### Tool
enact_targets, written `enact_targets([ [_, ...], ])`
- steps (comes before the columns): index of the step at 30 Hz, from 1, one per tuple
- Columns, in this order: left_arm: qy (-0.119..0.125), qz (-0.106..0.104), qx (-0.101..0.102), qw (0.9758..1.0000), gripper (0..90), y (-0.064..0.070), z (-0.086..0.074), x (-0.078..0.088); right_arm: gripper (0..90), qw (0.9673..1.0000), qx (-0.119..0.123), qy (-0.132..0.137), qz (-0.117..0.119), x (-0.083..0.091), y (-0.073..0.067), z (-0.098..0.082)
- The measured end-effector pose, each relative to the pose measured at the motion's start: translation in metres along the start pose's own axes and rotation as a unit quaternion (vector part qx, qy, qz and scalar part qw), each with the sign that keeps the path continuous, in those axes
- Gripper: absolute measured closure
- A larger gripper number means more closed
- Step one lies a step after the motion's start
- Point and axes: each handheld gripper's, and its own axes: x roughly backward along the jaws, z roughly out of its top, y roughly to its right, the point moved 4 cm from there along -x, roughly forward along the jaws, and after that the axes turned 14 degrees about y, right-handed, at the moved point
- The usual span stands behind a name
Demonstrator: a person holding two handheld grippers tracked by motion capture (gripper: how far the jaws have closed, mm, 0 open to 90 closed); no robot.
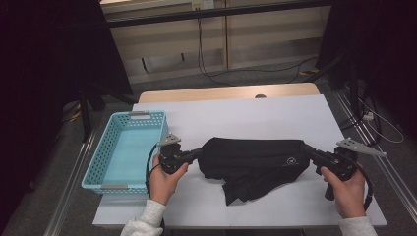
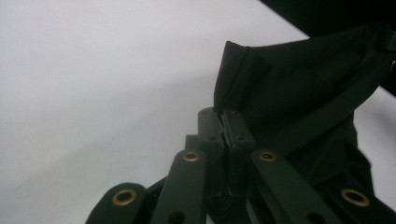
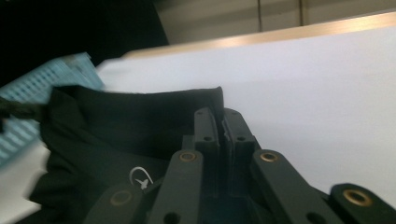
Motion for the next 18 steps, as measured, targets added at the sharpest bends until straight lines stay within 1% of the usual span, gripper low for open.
enact_targets([
  [2,0.011,-0.001,0.009,0.9999,87.7,-0.001,0.003,0.003,86.1,0.9998,-0.016,0.010,0.003,0.003,0.001,0.003],
  [4,0.008,-0.002,0.013,0.9999,87.7,-0.003,0.001,0.003,86.0,0.9998,-0.019,0.007,0.000,0.003,0.004,0.002],
  [7,-0.013,0.007,0.009,0.9999,87.6,-0.005,-0.008,-0.003,85.6,0.9995,-0.005,-0.027,-0.016,-0.003,0.010,-0.010],
  [8,-0.022,0.008,0.010,0.9997,87.5,-0.006,-0.012,-0.006,85.1,0.9989,0.000,-0.043,-0.021,-0.006,0.011,-0.016],
  [10,-0.041,0.010,0.013,0.9990,87.2,-0.007,-0.019,-0.009,84.4,0.9962,0.022,-0.079,-0.028,-0.012,0.014,-0.027],
  [11,-0.045,0.011,0.013,0.9988,87.1,-0.008,-0.021,-0.011,83.4,0.9939,0.030,-0.102,-0.030,-0.015,0.015,-0.033],
  [12,-0.054,0.012,0.019,0.9983,87.1,-0.010,-0.024,-0.012,83.3,0.9919,0.042,-0.115,-0.034,-0.017,0.015,-0.037],
  [14,-0.062,0.017,0.026,0.9976,87.0,-0.014,-0.030,-0.012,83.1,0.9878,0.055,-0.142,-0.032,-0.021,0.014,-0.045],
  [15,-0.068,0.018,0.033,0.9969,87.1,-0.015,-0.032,-0.012,84.0,0.9859,0.064,-0.151,-0.031,-0.022,0.013,-0.048],
  [16,-0.071,0.017,0.030,0.9969,87.1,-0.015,-0.033,-0.012,84.1,0.9831,0.072,-0.165,-0.030,-0.023,0.012,-0.051],
  [17,-0.075,0.017,0.030,0.9966,87.2,-0.013,-0.033,-0.012,84.5,0.9813,0.079,-0.172,-0.031,-0.024,0.011,-0.052],
  [18,-0.076,0.017,0.025,0.9967,87.3,-0.012,-0.033,-0.011,84.8,0.9806,0.083,-0.175,-0.030,-0.023,0.009,-0.052],
])
